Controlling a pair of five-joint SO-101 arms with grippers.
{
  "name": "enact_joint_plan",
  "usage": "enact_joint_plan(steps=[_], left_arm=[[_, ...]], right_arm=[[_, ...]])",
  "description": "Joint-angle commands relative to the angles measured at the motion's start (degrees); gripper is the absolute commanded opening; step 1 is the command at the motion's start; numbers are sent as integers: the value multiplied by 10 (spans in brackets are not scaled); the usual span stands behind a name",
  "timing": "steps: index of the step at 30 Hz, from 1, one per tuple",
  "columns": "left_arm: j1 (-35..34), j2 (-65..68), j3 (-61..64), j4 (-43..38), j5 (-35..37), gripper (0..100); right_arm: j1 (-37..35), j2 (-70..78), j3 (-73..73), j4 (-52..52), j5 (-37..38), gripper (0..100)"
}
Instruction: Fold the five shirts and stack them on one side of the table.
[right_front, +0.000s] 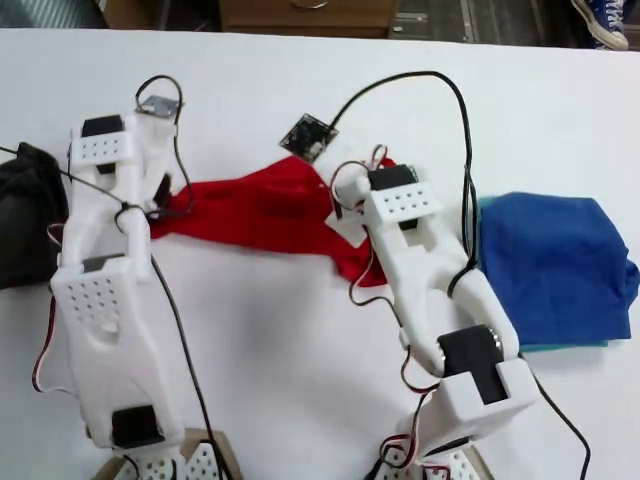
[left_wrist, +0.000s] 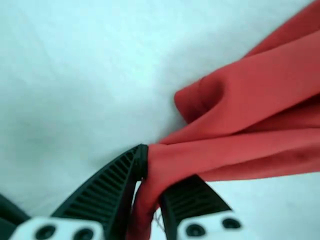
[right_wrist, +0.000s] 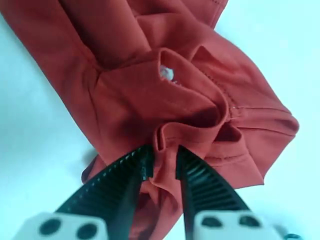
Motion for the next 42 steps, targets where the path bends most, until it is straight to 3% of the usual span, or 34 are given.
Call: enact_joint_plan(steps=[1,4,11,18,22,25,33,42], left_arm=[[-4,-3,-3,-8,-4,21],[-4,-3,-3,-8,-4,21],[-6,-10,-27,-1,-4,21],[15,-11,-150,88,-18,21],[40,-11,-243,169,-46,21],[42,-27,-285,172,-47,21],[56,-201,-269,173,-47,21],[65,-420,-80,171,-72,20]], right_arm=[[3,-2,-25,-6,0,71],[5,-5,-25,-7,0,19],[46,-84,-104,46,1,19],[73,-153,-172,106,105,19],[87,-193,-172,102,113,20],[99,-237,-173,94,110,20],[102,-320,-260,94,89,20],[102,-338,-390,97,91,20]])
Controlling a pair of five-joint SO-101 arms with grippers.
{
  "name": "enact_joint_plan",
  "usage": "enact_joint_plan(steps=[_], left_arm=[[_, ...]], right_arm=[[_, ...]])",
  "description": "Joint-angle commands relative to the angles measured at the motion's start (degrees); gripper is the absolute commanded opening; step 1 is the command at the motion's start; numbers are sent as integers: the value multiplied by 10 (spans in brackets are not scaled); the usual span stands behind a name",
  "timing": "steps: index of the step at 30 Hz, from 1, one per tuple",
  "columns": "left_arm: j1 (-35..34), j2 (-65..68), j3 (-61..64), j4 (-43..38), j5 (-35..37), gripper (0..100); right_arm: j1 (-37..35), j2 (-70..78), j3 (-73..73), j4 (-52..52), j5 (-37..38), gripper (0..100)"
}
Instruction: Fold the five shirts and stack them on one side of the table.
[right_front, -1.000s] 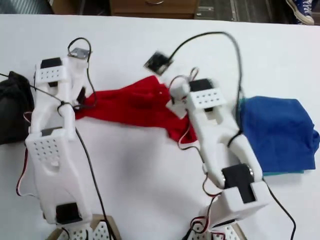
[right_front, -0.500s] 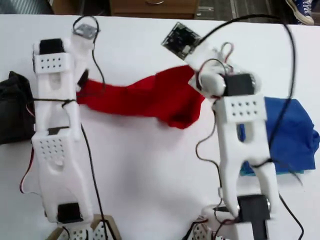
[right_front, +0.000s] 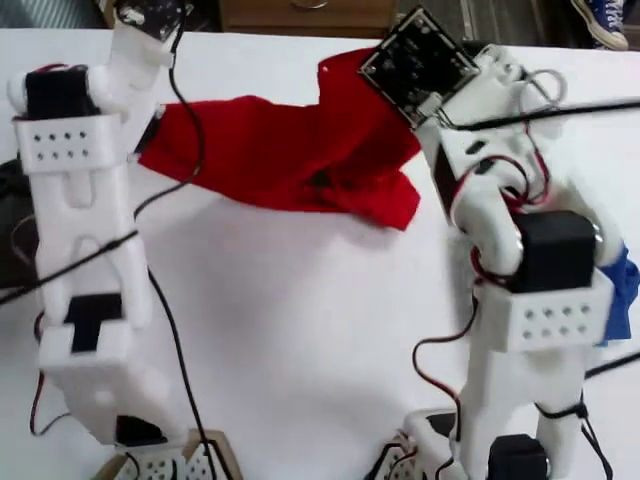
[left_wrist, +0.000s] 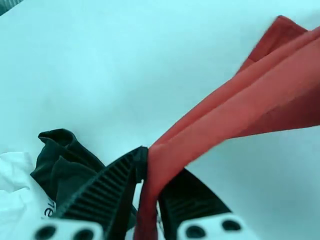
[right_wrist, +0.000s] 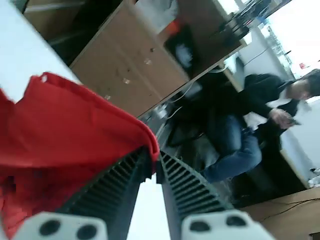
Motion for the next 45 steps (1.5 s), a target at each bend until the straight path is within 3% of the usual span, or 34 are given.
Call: enact_joint_plan(steps=[1,11,41,45], left_arm=[[8,-107,42,10,-6,20],[9,-248,54,10,-6,20],[5,-412,55,5,-3,20],[5,-414,106,2,-2,20]], right_arm=[[7,-26,-51,-1,-1,20],[7,-27,-141,-1,0,20],[6,-24,-326,-6,29,19],[5,-26,-327,-6,29,19]])
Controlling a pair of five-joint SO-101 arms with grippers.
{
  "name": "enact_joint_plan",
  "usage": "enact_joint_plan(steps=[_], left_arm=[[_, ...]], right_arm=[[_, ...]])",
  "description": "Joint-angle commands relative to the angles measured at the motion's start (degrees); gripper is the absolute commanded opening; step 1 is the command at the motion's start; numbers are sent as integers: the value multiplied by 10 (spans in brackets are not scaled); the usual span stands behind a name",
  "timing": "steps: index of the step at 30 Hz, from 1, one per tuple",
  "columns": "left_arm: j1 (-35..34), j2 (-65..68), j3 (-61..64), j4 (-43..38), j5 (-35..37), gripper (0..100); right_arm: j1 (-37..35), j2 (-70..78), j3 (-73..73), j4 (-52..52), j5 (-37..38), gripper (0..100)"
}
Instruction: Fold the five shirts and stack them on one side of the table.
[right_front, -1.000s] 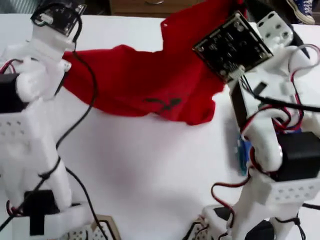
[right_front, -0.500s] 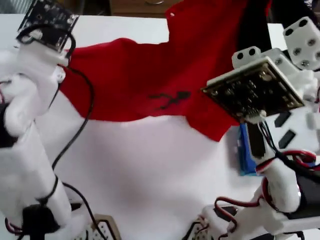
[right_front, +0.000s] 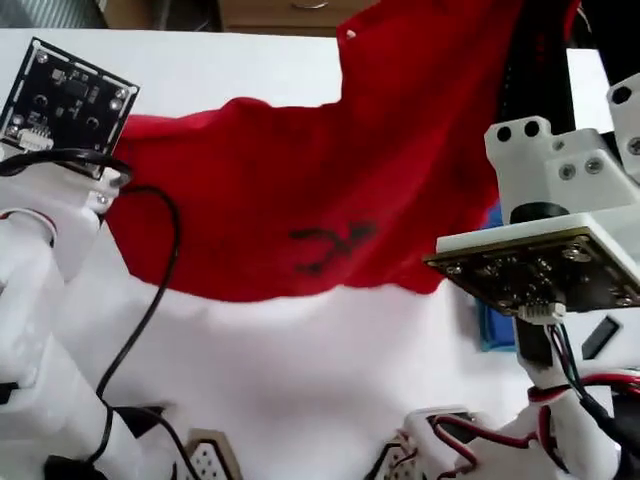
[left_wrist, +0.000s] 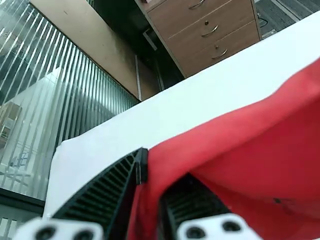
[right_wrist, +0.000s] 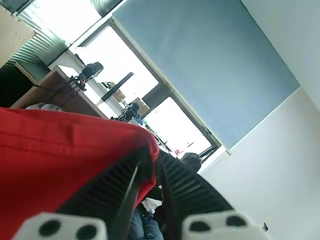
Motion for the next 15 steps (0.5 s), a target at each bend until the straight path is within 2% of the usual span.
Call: enact_joint_plan(steps=[1,8,15], left_arm=[[2,-9,52,0,1,20],[-51,-27,142,-73,41,21],[-100,-119,208,-83,-13,21]], right_arm=[[5,-12,-19,-6,3,19],[4,-7,-51,-7,3,19],[4,-8,-48,-39,1,19]])
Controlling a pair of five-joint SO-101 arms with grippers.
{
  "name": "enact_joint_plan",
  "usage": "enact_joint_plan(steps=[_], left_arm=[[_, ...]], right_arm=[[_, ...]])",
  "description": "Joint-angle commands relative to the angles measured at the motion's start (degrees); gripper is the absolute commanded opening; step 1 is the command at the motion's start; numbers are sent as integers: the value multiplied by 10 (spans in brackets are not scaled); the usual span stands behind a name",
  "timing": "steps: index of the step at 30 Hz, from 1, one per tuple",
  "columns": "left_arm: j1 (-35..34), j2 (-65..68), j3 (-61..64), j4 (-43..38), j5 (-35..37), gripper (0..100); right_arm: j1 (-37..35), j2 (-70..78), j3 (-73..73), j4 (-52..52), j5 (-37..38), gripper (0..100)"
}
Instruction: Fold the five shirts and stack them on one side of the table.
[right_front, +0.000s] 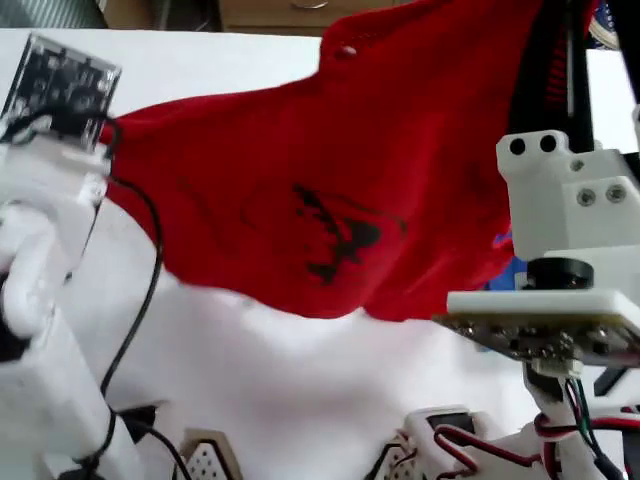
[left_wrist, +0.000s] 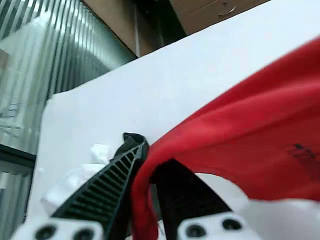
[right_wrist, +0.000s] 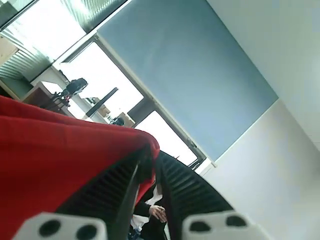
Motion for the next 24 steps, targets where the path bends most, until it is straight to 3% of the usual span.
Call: enact_joint_plan(steps=[1,24], left_arm=[[-31,-48,21,-17,-17,21],[-47,-194,32,9,-12,20]], right_arm=[[4,-7,-11,-17,0,19],[-33,-80,-10,32,-1,19]])
